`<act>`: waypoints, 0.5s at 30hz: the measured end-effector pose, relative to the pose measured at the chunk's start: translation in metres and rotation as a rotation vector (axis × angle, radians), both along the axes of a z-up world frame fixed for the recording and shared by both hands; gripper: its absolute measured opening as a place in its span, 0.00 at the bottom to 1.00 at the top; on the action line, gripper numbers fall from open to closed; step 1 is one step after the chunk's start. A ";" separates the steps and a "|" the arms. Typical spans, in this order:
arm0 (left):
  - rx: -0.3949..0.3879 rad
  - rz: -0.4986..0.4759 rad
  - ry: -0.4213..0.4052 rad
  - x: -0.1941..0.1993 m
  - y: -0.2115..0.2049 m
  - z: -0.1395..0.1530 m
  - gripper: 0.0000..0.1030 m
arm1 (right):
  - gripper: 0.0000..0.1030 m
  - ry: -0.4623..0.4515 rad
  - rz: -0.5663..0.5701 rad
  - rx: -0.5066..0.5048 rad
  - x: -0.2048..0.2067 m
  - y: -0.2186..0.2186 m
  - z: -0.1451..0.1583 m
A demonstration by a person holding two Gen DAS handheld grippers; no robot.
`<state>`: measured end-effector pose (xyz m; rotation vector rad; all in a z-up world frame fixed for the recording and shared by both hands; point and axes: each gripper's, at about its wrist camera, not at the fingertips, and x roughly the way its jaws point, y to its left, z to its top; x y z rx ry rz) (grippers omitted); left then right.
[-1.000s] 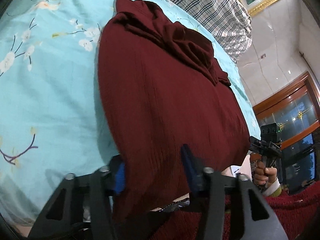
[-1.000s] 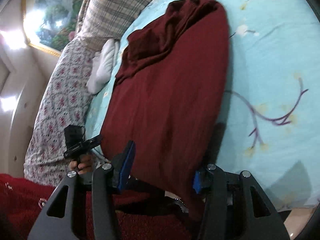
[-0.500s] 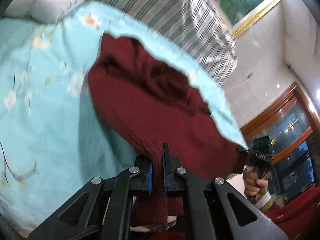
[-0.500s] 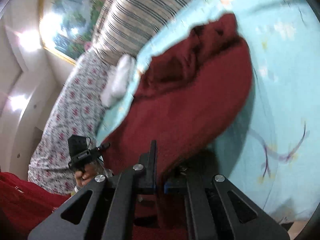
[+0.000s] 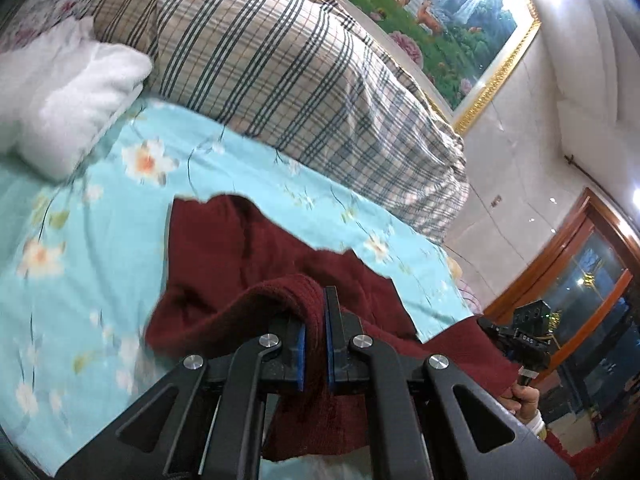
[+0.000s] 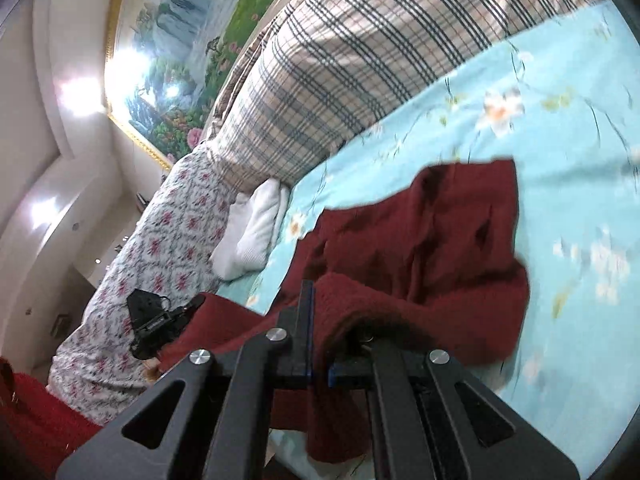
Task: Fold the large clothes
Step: 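Grasp the cardigan hem with both grippers and lift it toward the hood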
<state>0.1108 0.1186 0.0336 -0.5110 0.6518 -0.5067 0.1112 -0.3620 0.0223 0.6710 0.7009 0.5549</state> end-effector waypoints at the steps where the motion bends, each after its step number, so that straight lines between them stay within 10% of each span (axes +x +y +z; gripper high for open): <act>1: 0.003 0.012 0.000 0.014 -0.003 0.000 0.05 | 0.05 0.001 -0.003 -0.005 0.013 -0.001 0.000; 15: 0.116 0.147 0.217 0.174 -0.021 -0.090 0.05 | 0.05 0.312 -0.161 -0.045 0.148 -0.038 -0.114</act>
